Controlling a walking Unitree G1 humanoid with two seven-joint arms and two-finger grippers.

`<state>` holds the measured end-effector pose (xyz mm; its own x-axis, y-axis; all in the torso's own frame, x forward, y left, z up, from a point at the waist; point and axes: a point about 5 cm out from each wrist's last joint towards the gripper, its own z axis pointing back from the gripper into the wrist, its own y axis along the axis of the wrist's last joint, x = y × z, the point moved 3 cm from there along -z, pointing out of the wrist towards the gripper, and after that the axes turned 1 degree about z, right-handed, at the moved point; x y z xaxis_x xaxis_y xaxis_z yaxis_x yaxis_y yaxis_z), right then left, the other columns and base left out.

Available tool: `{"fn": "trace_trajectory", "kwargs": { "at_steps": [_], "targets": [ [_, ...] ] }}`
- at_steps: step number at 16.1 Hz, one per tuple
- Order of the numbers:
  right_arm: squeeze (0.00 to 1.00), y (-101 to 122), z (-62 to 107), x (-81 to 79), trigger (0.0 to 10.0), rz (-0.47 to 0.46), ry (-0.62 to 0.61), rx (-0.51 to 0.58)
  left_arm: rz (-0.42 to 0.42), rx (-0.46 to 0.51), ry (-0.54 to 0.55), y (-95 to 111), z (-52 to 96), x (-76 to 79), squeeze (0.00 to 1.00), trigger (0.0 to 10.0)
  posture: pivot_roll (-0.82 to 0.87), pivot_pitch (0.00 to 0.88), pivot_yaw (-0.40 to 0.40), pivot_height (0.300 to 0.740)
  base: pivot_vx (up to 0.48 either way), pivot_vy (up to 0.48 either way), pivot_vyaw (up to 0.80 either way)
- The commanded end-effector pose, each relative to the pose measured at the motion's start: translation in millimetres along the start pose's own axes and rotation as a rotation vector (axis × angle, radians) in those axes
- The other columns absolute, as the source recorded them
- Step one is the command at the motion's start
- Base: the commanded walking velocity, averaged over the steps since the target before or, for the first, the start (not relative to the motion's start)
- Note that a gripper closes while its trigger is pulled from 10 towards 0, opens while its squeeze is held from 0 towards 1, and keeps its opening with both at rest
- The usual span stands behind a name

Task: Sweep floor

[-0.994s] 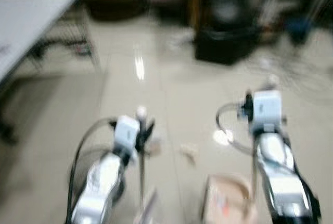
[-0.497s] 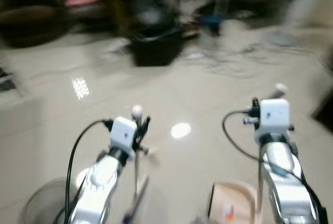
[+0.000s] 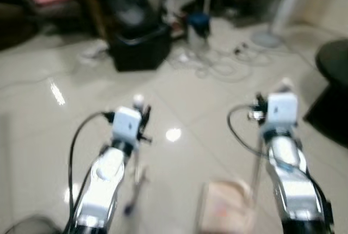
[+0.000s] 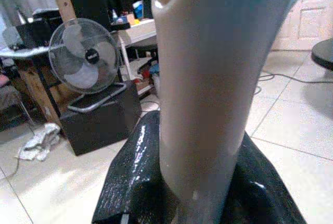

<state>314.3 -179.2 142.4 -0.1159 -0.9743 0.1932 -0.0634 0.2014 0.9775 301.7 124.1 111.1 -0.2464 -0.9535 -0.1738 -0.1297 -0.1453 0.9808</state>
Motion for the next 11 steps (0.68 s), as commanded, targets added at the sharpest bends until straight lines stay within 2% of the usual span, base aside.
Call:
{"fn": "trace_trajectory", "kwargs": {
  "at_steps": [1,4,8,11],
  "targets": [
    [0.0,0.6,-1.2,8.8,10.0,0.009,-0.018,0.011,0.003,0.031,0.005,10.1,-7.6,4.9,0.0,10.0,-0.11,0.0,-0.01,0.74,0.435,0.0,0.0],
    [0.0,1.9,-3.7,1.7,10.0,0.041,0.024,0.022,-0.004,0.027,0.02,10.4,-9.2,0.0,0.0,10.0,-0.12,0.0,0.006,0.74,0.435,0.0,0.0],
    [0.0,1.9,-3.7,1.7,10.0,0.041,0.024,0.022,-0.004,0.027,0.02,10.4,-9.2,0.0,0.0,10.0,-0.12,0.0,0.006,0.74,0.431,0.0,0.0],
    [0.0,-2.9,-1.5,2.2,10.0,0.061,0.038,0.015,-0.022,0.024,0.013,11.0,-10.5,0.6,0.0,10.0,-0.12,0.0,0.027,0.74,0.436,0.0,0.8]
  ]
}}
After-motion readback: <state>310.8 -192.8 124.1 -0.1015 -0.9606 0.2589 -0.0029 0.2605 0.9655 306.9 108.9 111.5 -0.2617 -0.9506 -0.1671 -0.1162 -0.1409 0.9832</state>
